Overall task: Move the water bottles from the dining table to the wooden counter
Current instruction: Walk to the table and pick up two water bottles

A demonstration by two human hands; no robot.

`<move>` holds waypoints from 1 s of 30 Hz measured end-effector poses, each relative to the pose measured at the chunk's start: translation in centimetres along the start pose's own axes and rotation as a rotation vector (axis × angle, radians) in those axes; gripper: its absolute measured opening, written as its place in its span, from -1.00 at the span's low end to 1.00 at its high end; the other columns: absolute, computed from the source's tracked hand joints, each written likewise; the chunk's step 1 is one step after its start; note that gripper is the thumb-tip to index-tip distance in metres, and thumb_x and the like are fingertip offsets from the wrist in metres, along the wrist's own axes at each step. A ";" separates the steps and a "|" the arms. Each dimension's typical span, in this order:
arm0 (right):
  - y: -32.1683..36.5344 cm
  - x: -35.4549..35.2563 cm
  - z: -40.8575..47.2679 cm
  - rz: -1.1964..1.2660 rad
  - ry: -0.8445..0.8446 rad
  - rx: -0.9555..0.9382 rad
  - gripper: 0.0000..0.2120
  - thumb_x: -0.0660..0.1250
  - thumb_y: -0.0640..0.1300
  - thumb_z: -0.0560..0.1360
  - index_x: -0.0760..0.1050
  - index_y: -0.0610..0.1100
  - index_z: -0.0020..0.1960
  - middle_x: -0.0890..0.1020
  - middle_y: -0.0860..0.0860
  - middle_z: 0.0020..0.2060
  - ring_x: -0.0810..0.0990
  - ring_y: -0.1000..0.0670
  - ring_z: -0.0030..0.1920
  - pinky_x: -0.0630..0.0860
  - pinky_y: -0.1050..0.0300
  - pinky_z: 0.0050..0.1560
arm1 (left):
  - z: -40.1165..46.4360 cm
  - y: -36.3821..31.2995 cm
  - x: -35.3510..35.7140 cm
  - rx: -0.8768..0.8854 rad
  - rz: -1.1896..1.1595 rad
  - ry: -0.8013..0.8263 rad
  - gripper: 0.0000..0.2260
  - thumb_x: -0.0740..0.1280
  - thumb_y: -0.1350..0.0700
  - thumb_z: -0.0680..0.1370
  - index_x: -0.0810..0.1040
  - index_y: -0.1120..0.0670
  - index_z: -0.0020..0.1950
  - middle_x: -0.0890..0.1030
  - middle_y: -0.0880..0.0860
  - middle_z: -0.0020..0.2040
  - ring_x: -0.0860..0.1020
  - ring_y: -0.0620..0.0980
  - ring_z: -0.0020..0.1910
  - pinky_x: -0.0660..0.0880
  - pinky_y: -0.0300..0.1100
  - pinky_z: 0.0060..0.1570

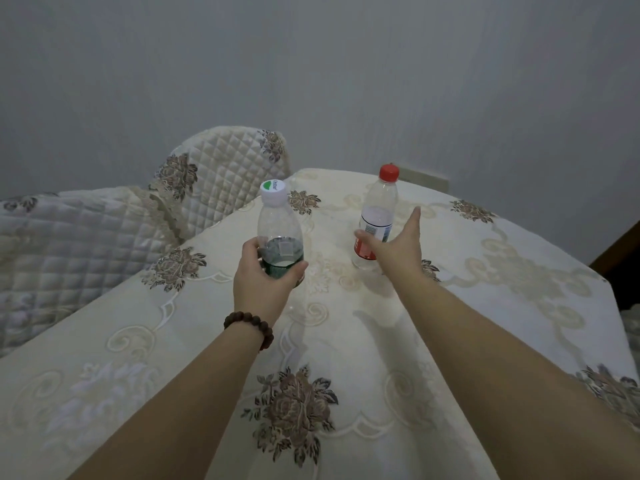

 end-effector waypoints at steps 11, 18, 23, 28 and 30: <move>0.5 0.8 2.6 0.023 -0.009 0.049 -0.30 0.50 -0.05 0.37 0.28 -0.03 0.43 0.48 -0.06 0.31 0.48 -0.11 0.27 0.44 -0.05 0.29 | -2.8 -1.1 -1.7 0.035 -0.026 0.040 -0.56 0.55 0.17 0.35 0.41 0.04 0.11 0.52 -0.17 -0.05 0.48 -0.51 -0.17 0.41 -0.56 -0.33; 1.4 -2.4 -3.4 0.066 0.015 0.005 -0.32 0.52 0.01 0.34 0.32 0.03 0.38 0.50 0.06 0.16 0.51 -0.01 0.11 0.52 -0.09 0.18 | -5.3 -3.1 -3.6 -0.007 0.003 0.025 -0.53 0.56 0.12 0.35 0.39 0.00 0.14 0.50 -0.23 -0.04 0.48 -0.40 -0.14 0.40 -0.56 -0.32; 3.9 -6.5 -10.4 0.127 0.054 -0.004 -0.35 0.52 0.00 0.35 0.33 0.02 0.36 0.47 0.07 0.15 0.51 -0.01 0.09 0.51 0.00 0.16 | -9.4 -5.7 -5.2 -0.037 0.035 0.036 -0.50 0.56 0.02 0.33 0.39 -0.03 0.14 0.51 -0.20 -0.03 0.53 -0.23 -0.07 0.45 -0.38 -0.16; 5.8 -11.0 -17.9 0.153 0.090 -0.008 -0.37 0.52 -0.01 0.35 0.34 0.03 0.34 0.48 0.02 0.21 0.52 -0.03 0.15 0.52 0.00 0.18 | -15.2 -8.6 -7.2 -0.032 0.069 0.065 -0.48 0.56 -0.02 0.32 0.39 -0.03 0.16 0.53 -0.10 0.03 0.54 -0.11 -0.02 0.46 -0.33 -0.13; 6.2 -13.0 -21.1 0.162 0.098 -0.009 -0.39 0.51 -0.02 0.36 0.34 0.02 0.33 0.49 0.03 0.22 0.52 -0.03 0.17 0.52 0.02 0.16 | -18.2 -9.7 -8.0 -0.031 0.072 0.066 -0.48 0.56 -0.02 0.33 0.38 -0.01 0.17 0.52 -0.09 0.03 0.53 -0.10 -0.02 0.45 -0.34 -0.14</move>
Point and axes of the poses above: each hand's wrist, its own z-axis towards the middle knuckle, its own x-axis out of the palm, y = z × x, the point moved 2 cm from there along z, towards the middle knuckle
